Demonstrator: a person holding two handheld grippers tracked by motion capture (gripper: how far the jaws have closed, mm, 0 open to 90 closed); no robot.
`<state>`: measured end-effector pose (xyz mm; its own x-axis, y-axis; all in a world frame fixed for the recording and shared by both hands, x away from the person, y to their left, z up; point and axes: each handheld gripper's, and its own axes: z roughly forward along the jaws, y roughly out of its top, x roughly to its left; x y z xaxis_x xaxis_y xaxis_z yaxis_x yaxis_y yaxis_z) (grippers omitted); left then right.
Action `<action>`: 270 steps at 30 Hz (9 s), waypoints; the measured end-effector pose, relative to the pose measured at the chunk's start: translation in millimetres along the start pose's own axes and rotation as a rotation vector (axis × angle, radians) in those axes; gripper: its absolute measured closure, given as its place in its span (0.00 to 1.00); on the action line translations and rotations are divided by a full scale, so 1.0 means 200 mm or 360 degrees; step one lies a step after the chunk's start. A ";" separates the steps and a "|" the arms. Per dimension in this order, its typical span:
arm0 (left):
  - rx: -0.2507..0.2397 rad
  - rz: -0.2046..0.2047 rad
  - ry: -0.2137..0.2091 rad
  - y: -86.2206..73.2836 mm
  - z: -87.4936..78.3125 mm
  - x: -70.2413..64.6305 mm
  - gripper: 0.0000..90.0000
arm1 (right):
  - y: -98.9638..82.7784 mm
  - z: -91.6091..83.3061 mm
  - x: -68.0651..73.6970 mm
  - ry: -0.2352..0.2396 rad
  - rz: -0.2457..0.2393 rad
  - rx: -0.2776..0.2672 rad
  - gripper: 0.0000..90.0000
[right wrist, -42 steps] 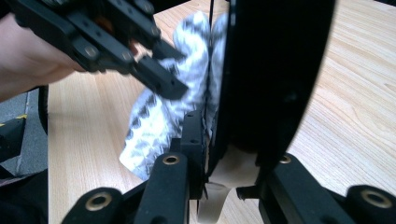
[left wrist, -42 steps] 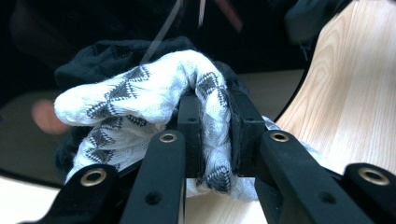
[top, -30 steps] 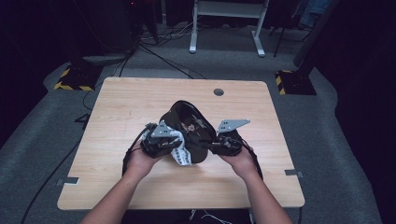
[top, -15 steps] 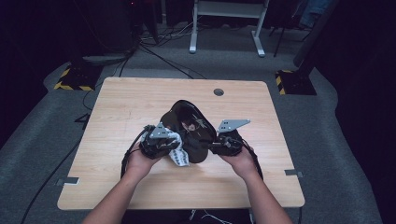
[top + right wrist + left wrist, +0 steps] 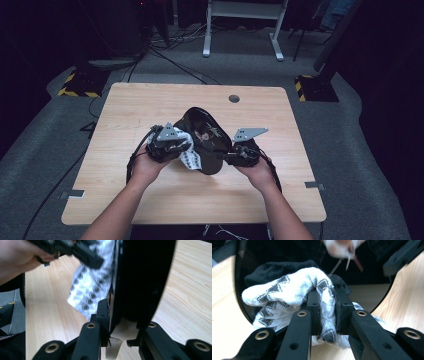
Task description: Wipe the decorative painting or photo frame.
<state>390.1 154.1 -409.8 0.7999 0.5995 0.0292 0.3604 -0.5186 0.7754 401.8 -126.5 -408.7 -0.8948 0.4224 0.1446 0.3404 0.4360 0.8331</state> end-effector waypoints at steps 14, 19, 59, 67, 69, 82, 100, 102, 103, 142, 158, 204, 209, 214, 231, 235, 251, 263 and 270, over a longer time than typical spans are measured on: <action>-0.0003 0.0054 0.0037 0.06 -0.03 0.00 0.86 | 0.00 0.00 0.00 0.0000 0.0000 -0.0001 0.86; -0.0031 0.0034 0.0042 0.06 -0.05 0.03 0.87 | 0.00 0.00 -0.01 -0.0003 0.0003 -0.0002 0.86; -0.0020 -0.0030 0.0110 0.04 -0.10 0.12 0.86 | -0.01 -0.02 -0.03 0.0036 0.0021 0.0000 0.86; -0.0010 -0.0072 0.0096 0.01 -0.07 0.14 0.86 | -0.01 -0.02 -0.03 0.0037 0.0019 0.0001 0.86; 0.0025 -0.0095 0.0084 -0.03 -0.04 0.14 0.86 | -0.01 -0.02 -0.02 0.0035 0.0019 0.0001 0.85; 0.0000 -0.0058 0.0129 0.03 -0.09 0.14 0.86 | -0.01 -0.02 -0.02 0.0033 0.0014 0.0005 0.86; 0.0096 -0.0138 0.0090 -0.13 0.03 0.17 0.86 | 0.00 -0.02 -0.02 0.0036 0.0023 0.0007 0.84; 0.0107 -0.0145 0.0070 -0.16 0.06 0.15 0.86 | 0.00 -0.02 -0.02 0.0036 0.0023 0.0007 0.84; 0.0110 -0.0147 0.0068 -0.17 0.07 0.15 0.86 | -0.01 -0.02 -0.02 0.0035 0.0022 0.0007 0.84; 0.0060 -0.0010 -0.0024 -0.01 0.06 0.01 0.86 | -0.01 -0.02 -0.04 0.0031 0.0053 0.0000 0.85; 0.0031 0.0021 -0.0055 0.07 0.04 -0.03 0.86 | -0.01 -0.03 -0.04 0.0030 0.0068 -0.0003 0.85; 0.0071 0.0086 -0.0108 0.01 0.14 -0.13 0.86 | -0.02 -0.03 -0.06 0.0043 0.0095 -0.0019 0.86; 0.0088 0.0088 -0.0108 -0.01 0.16 -0.13 0.86 | -0.02 -0.03 -0.06 0.0047 0.0114 -0.0021 0.86; 0.0156 0.0051 -0.0136 -0.10 0.23 -0.13 0.86 | -0.02 -0.03 -0.07 0.0053 0.0121 -0.0024 0.85; 0.0096 0.0047 -0.0112 -0.03 0.18 -0.12 0.86 | -0.02 -0.03 -0.07 0.0053 0.0126 -0.0022 0.85; 0.0160 0.0058 -0.0106 -0.08 0.23 -0.13 0.86 | -0.02 -0.03 -0.07 0.0056 0.0132 -0.0024 0.85; 0.0199 0.0018 -0.0030 -0.15 0.24 -0.08 0.86 | -0.02 -0.03 -0.08 0.0062 0.0136 -0.0023 0.85; 0.0110 -0.0062 0.0043 -0.10 0.13 0.01 0.86 | -0.02 -0.03 -0.08 0.0070 0.0132 -0.0023 0.85; 0.0198 -0.0059 -0.0007 -0.17 0.21 -0.02 0.86 | -0.02 -0.03 -0.08 0.0071 0.0137 -0.0023 0.85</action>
<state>394.8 142.8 -462.2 0.7868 0.6172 -0.0012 0.4464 -0.5678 0.6916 412.4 -139.4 -411.5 -0.8746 0.4217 0.2391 0.4125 0.3883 0.8240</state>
